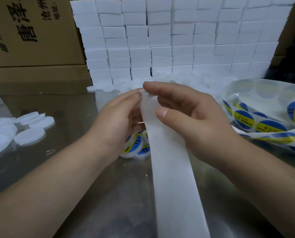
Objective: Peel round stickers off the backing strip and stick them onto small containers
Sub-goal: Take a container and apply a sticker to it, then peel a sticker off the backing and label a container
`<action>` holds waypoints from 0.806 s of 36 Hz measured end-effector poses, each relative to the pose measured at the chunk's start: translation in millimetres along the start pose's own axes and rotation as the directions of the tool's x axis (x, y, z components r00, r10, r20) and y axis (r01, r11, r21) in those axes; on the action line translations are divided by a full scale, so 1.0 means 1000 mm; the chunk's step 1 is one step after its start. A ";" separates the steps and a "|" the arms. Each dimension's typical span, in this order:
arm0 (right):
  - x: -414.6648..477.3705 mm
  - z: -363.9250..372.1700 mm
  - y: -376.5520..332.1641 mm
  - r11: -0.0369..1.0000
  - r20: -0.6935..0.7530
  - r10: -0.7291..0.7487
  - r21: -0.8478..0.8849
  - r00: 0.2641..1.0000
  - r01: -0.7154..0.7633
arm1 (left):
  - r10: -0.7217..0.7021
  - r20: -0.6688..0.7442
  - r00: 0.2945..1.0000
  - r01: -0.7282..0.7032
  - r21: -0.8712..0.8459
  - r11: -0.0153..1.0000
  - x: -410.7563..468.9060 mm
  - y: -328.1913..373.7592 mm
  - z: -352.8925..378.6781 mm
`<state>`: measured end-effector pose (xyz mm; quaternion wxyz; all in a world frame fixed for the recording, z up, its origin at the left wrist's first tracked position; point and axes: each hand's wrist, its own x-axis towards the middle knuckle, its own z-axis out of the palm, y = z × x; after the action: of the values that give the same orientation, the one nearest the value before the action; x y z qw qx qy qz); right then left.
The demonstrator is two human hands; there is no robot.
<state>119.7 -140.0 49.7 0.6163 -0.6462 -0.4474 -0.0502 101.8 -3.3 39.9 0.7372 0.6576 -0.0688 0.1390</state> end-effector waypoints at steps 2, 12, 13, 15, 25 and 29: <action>-0.002 0.000 -0.003 0.999 0.002 -0.030 0.028 1.000 0.030 | -0.074 0.076 0.994 0.082 -0.111 0.990 0.001 0.004 -0.003; -0.011 0.007 -0.004 0.995 -0.010 -0.100 -0.028 0.995 0.100 | -0.168 0.043 0.985 0.172 -0.321 0.931 0.003 0.009 -0.004; -0.011 0.007 -0.004 0.993 -0.067 -0.113 -0.040 0.991 0.111 | -0.162 0.040 0.986 0.166 -0.333 0.928 0.003 0.010 -0.004; -0.009 0.005 -0.003 0.985 -0.217 -0.143 -0.131 0.966 0.116 | -0.105 0.007 0.994 0.100 -0.364 0.926 0.004 0.012 -0.004; 0.006 0.000 0.003 0.901 -0.388 0.274 -0.216 0.880 -0.376 | -0.023 -0.020 1.000 0.017 -0.246 0.969 -0.003 0.012 0.002; 0.011 -0.007 0.002 0.945 -0.416 0.311 0.042 0.854 -0.324 | 0.110 -0.050 0.993 -0.104 0.116 0.988 -0.005 0.005 0.006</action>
<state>130.9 -139.8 56.5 0.6877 -0.6942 -0.1917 -0.0915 95.6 -9.6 44.0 0.6920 0.6894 -0.0752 0.2004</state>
